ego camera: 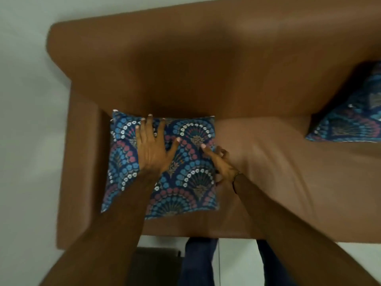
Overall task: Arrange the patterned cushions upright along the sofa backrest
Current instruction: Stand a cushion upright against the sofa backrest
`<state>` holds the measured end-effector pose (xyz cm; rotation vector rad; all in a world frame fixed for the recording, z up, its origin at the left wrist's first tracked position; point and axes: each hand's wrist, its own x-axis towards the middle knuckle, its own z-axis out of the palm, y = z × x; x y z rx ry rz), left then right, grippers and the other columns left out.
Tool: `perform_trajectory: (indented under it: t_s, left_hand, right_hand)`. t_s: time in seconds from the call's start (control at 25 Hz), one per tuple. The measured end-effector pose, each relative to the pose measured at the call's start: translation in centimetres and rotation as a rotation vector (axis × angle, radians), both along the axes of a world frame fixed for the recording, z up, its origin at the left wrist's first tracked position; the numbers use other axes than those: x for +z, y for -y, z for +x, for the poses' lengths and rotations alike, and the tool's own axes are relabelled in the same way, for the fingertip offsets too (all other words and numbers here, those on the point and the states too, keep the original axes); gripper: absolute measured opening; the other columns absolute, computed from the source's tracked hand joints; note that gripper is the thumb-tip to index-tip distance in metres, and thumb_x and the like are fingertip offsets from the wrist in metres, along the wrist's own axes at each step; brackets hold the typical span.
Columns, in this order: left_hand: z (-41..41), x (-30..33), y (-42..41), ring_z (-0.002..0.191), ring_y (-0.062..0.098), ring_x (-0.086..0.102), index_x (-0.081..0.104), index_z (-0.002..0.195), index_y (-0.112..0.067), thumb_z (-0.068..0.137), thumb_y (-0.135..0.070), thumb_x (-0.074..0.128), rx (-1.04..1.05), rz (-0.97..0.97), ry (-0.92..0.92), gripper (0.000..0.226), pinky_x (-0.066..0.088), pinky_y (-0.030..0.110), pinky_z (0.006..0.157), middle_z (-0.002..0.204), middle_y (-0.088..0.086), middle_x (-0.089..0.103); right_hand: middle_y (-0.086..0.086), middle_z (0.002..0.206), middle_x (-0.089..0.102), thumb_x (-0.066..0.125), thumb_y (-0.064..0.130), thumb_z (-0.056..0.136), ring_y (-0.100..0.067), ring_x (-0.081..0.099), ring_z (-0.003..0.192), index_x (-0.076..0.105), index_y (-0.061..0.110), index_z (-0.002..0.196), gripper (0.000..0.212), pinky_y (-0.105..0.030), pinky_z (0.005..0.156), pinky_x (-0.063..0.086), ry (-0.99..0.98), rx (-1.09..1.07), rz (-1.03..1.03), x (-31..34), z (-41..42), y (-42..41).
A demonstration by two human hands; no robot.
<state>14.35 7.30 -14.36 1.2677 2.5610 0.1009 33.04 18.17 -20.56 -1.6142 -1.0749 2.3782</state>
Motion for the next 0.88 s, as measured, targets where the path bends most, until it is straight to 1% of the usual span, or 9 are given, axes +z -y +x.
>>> perform_trajectory:
  t_s: [0.08, 0.16, 0.24, 0.32, 0.44, 0.52, 0.72, 0.8, 0.88]
  left_hand:
    - [-3.0, 0.3, 1.8, 0.163, 0.045, 0.019, 0.034, 0.164, -0.014, 0.090, -0.078, 0.057, 0.224, 0.037, -0.020, 0.100, 0.014, 0.074, 0.126, 0.175, 0.021, 0.024]
    - [-4.7, -0.4, 4.6, 0.161, 0.045, 0.023, 0.021, 0.167, -0.018, 0.078, -0.085, 0.067, 0.446, 0.057, 0.082, 0.121, 0.026, 0.075, 0.120, 0.175, 0.018, 0.020]
    - [-5.4, -0.5, 5.2, 0.155, 0.045, 0.035, 0.009, 0.168, -0.021, 0.064, -0.086, 0.077, 0.735, 0.145, 0.289, 0.141, 0.037, 0.069, 0.119, 0.173, 0.017, 0.025]
    - [-4.7, -0.3, 4.1, 0.152, 0.042, 0.042, 0.011, 0.167, -0.017, 0.057, -0.083, 0.083, 0.885, 0.209, 0.425, 0.147, 0.039, 0.060, 0.123, 0.168, 0.015, 0.038]
    - [-2.4, 0.2, 1.3, 0.151, 0.033, 0.048, 0.022, 0.166, -0.020, 0.056, -0.080, 0.086, 0.828, 0.352, 0.411, 0.141, 0.040, 0.053, 0.124, 0.166, 0.008, 0.046]
    - [0.3, 1.1, -1.5, 0.147, 0.027, 0.052, 0.029, 0.163, -0.023, 0.056, -0.076, 0.088, 0.730, 0.509, 0.491, 0.133, 0.043, 0.048, 0.122, 0.162, 0.003, 0.051]
    - [8.7, 1.6, -11.5, 0.132, 0.010, 0.058, 0.034, 0.160, -0.025, 0.059, -0.057, 0.096, 0.513, 0.659, 0.767, 0.123, 0.047, 0.017, 0.103, 0.148, -0.010, 0.056]
    - [10.9, 0.6, -14.5, 0.124, -0.002, 0.058, 0.035, 0.158, -0.023, 0.062, -0.051, 0.097, 0.438, 0.670, 0.804, 0.118, 0.046, 0.005, 0.095, 0.143, -0.012, 0.056]
    - [12.5, -1.6, -16.7, 0.114, -0.018, 0.058, 0.033, 0.159, -0.022, 0.068, -0.046, 0.097, 0.361, 0.658, 0.790, 0.114, 0.044, -0.003, 0.093, 0.140, -0.013, 0.056]
  right_hand:
    - [-0.006, 0.129, 0.075, 0.089, 0.045, 0.082, -0.017, 0.081, 0.107, 0.066, 0.025, 0.132, 0.059, -0.040, 0.089, 0.068, -0.008, 0.115, -0.024, 0.1, -2.5, 1.9]
    - [-0.004, 0.139, 0.073, 0.094, 0.050, 0.072, -0.028, 0.073, 0.124, 0.062, 0.022, 0.146, 0.086, -0.051, 0.110, 0.058, 0.049, 0.134, -0.024, 0.0, -3.9, 2.6]
    - [0.002, 0.130, 0.075, 0.094, 0.049, 0.074, -0.025, 0.073, 0.118, 0.067, 0.028, 0.136, 0.071, -0.051, 0.113, 0.055, 0.081, 0.143, -0.064, 0.0, -3.6, 2.1]
    - [0.003, 0.123, 0.078, 0.093, 0.041, 0.081, -0.024, 0.075, 0.111, 0.069, 0.031, 0.126, 0.051, -0.051, 0.110, 0.056, 0.081, 0.165, -0.086, 0.6, -2.5, 1.1]
    - [-0.009, 0.132, 0.079, 0.092, 0.025, 0.085, -0.035, 0.076, 0.120, 0.066, 0.016, 0.142, 0.063, -0.054, 0.102, 0.062, 0.076, 0.063, -0.035, 1.7, 0.6, -1.4]
    - [-0.010, 0.130, 0.080, 0.092, 0.016, 0.082, -0.036, 0.077, 0.118, 0.065, 0.012, 0.143, 0.067, -0.047, 0.088, 0.068, 0.070, -0.045, 0.029, 2.9, 3.9, -4.1]
    - [0.019, 0.105, 0.085, 0.098, 0.011, 0.064, -0.005, 0.083, 0.089, 0.062, 0.033, 0.128, 0.077, -0.029, 0.061, 0.067, 0.137, -0.260, 0.275, 6.4, 14.6, -14.6]
    - [0.025, 0.107, 0.083, 0.099, 0.011, 0.063, -0.001, 0.082, 0.090, 0.058, 0.039, 0.129, 0.082, -0.031, 0.061, 0.068, 0.164, -0.265, 0.330, 6.8, 18.0, -17.9]
    - [0.017, 0.122, 0.079, 0.098, 0.007, 0.068, -0.009, 0.081, 0.101, 0.055, 0.038, 0.139, 0.088, -0.040, 0.068, 0.068, 0.182, -0.258, 0.354, 5.8, 20.1, -19.9]
